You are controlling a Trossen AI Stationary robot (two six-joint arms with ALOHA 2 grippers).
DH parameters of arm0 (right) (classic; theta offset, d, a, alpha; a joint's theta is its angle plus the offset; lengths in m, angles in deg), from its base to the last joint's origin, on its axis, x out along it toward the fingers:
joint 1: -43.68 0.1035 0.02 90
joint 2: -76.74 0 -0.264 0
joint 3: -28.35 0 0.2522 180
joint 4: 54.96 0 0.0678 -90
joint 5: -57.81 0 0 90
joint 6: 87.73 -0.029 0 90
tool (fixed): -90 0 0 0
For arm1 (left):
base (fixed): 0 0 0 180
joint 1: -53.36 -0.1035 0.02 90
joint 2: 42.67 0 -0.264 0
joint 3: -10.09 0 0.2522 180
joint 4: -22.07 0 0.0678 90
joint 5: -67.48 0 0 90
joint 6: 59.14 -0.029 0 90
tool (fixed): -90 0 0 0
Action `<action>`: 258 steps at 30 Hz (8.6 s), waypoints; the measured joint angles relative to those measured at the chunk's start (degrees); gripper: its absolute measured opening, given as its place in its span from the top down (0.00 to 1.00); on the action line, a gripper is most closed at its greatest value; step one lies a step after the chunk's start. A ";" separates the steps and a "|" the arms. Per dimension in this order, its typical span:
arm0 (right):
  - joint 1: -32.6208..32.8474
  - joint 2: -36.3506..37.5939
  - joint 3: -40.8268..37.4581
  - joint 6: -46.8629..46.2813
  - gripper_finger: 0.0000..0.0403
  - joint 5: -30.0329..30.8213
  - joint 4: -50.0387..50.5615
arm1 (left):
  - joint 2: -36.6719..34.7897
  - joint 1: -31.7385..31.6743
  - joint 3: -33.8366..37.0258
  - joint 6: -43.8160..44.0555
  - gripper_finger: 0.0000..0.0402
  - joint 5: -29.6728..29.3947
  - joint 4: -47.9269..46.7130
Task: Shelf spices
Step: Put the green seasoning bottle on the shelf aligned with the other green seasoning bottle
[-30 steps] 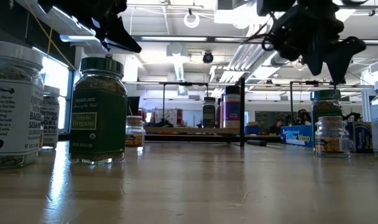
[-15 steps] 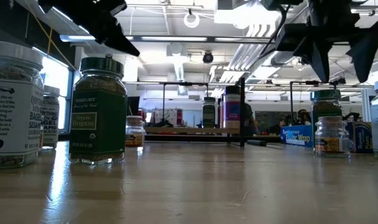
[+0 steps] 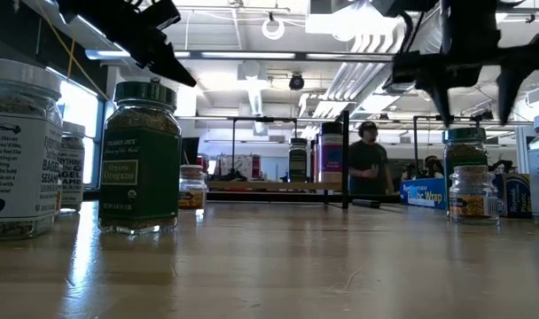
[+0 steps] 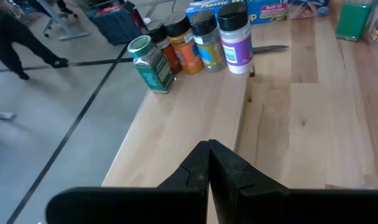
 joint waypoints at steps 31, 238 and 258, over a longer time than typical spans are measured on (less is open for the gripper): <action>-6.58 0.26 -6.20 23.58 0.52 -1.51 -10.23 | 0.00 -0.99 0.00 0.20 1.00 6.80 0.12; -1.54 -42.03 41.65 47.02 0.34 7.37 -5.99 | 0.02 -0.96 0.00 6.21 1.00 6.42 -0.10; -1.54 -41.99 41.74 109.68 0.52 -0.69 -5.79 | 0.02 -0.95 0.00 7.72 1.00 6.42 -0.14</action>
